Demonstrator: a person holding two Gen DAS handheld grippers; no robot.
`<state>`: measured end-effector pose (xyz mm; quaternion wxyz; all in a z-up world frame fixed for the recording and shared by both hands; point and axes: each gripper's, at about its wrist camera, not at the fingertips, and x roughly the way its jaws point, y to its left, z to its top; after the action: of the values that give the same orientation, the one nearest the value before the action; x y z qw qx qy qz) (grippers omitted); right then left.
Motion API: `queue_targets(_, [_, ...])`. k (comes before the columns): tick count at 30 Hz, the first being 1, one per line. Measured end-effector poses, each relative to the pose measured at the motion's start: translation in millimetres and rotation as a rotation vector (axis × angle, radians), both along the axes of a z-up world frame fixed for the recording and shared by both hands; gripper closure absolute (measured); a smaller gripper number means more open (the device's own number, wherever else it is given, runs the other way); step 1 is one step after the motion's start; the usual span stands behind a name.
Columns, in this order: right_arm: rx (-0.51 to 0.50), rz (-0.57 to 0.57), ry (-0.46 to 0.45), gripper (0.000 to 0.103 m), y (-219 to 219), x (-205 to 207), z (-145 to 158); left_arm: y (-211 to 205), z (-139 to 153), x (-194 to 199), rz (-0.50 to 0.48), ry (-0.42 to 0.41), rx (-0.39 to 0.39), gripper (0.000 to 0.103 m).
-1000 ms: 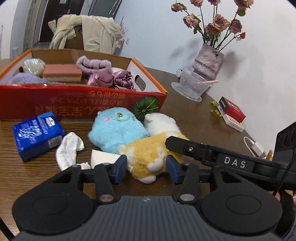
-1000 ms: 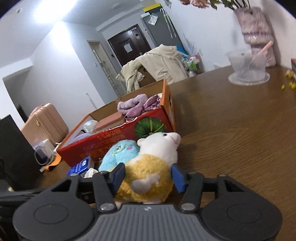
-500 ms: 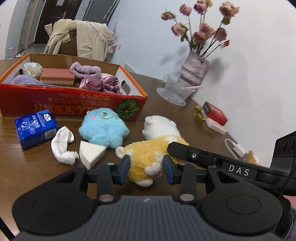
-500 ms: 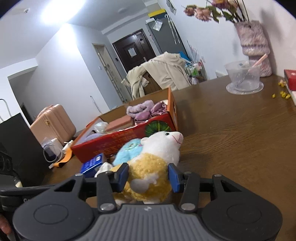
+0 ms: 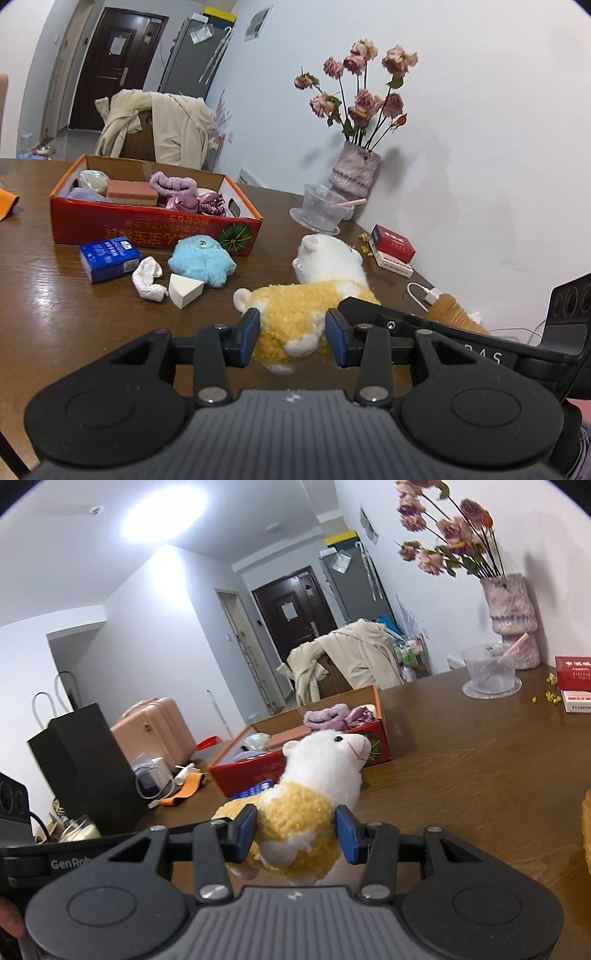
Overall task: Organize soft objects
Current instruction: 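Carry the plush sheep into the box and open both tools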
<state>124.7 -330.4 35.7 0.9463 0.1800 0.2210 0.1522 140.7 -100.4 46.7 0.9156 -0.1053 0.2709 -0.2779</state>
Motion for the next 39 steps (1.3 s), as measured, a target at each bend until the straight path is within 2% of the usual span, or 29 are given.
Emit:
queue_targets(8, [-0.009, 0.041, -0.029, 0.058, 20.0, -18.4, 10.2, 20.2, 7.6, -25.2, 0.039, -0.035, -0.009, 0.064])
queue_targets(16, [-0.035, 0.059, -0.040, 0.058, 35.8, 18.2, 24.0, 35.0, 16.6, 8.1, 0.059, -0.056, -0.030, 0.064])
queue_targets(22, [-0.082, 0.043, -0.074, 0.058, 38.6, 74.2, 44.6, 32.7, 29.4, 70.6, 0.041, -0.070, -0.043, 0.064])
queue_targets(26, [-0.091, 0.029, -0.072, 0.058, 37.6, 127.5, 51.0, 29.6, 36.3, 128.2, 0.023, -0.062, -0.038, 0.064])
queue_targets(29, [-0.083, 0.016, -0.045, 0.058, 33.6, 174.2, 49.3, 26.6, 35.4, 182.3, 0.008, -0.022, -0.040, 0.064])
queue_targets(34, [-0.094, -0.001, 0.044, 0.058, 25.4, 255.2, 29.9, 14.8, 14.9, 263.2, 0.008, 0.078, -0.030, 0.064])
queue_targets(39, [-0.098, -0.002, 0.138, 0.058, 14.8, 316.0, -0.2, 4.7, -17.9, 316.8, 0.014, 0.169, -0.019, 0.065])
